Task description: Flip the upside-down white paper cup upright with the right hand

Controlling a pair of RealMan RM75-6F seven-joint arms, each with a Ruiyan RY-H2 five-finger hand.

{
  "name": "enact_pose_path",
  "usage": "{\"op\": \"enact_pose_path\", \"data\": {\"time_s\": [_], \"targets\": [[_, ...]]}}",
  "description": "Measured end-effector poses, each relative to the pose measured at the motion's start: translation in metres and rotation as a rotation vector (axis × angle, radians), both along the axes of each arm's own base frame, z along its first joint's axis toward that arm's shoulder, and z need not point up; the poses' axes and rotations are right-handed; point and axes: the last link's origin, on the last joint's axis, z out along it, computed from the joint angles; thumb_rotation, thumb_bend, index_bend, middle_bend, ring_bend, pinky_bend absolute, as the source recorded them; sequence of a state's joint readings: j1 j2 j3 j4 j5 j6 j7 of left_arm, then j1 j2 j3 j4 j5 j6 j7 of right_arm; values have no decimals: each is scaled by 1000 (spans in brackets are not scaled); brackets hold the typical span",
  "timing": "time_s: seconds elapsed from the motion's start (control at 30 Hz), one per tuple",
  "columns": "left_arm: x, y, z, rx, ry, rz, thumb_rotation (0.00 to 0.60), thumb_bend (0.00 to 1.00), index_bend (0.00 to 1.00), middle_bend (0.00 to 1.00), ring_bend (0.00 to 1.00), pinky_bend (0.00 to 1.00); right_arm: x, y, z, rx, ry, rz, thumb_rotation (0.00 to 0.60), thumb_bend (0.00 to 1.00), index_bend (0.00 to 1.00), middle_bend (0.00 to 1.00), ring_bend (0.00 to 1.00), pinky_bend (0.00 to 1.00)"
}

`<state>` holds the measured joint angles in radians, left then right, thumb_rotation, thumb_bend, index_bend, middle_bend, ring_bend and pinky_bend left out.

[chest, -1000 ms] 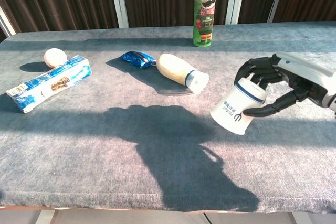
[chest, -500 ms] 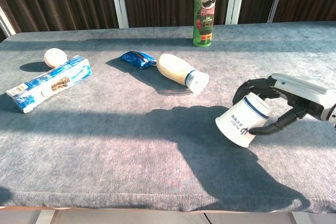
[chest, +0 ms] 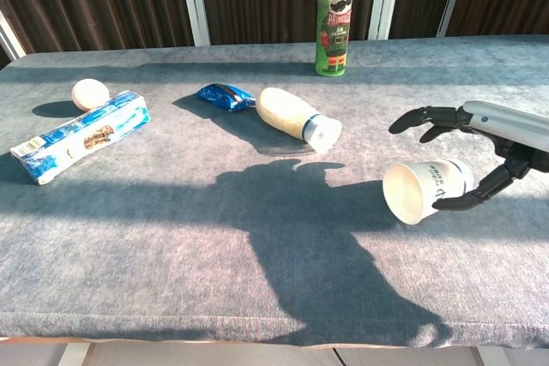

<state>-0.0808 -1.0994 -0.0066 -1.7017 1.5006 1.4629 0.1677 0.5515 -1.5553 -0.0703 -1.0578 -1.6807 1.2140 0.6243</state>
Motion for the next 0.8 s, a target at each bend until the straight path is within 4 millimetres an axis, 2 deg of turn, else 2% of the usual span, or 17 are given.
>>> {"op": "enact_pose_path", "data": {"time_s": [0.23,0.4,0.63,0.8], "targets": [[-1,0,0,2,-1,9,600,443,287,194,114,297,8,-1,13,-19,131,14,600,301,258,259,129,285],[0,0,0,1,1,8,600,443,287,193,114,298,15,-5,15,-54,270,17,600,245,260,259,132,289],[0,-1,0,-2,5,7,600,443,286,194,115,298,34,-11,3,-83,448,45,600,224,329,260,188,344],[-1,-1,1,2,-1,9,600,443,287,193,115,299,51,-10,-13,-61,482,67,600,211,378,289,232,377]]}}
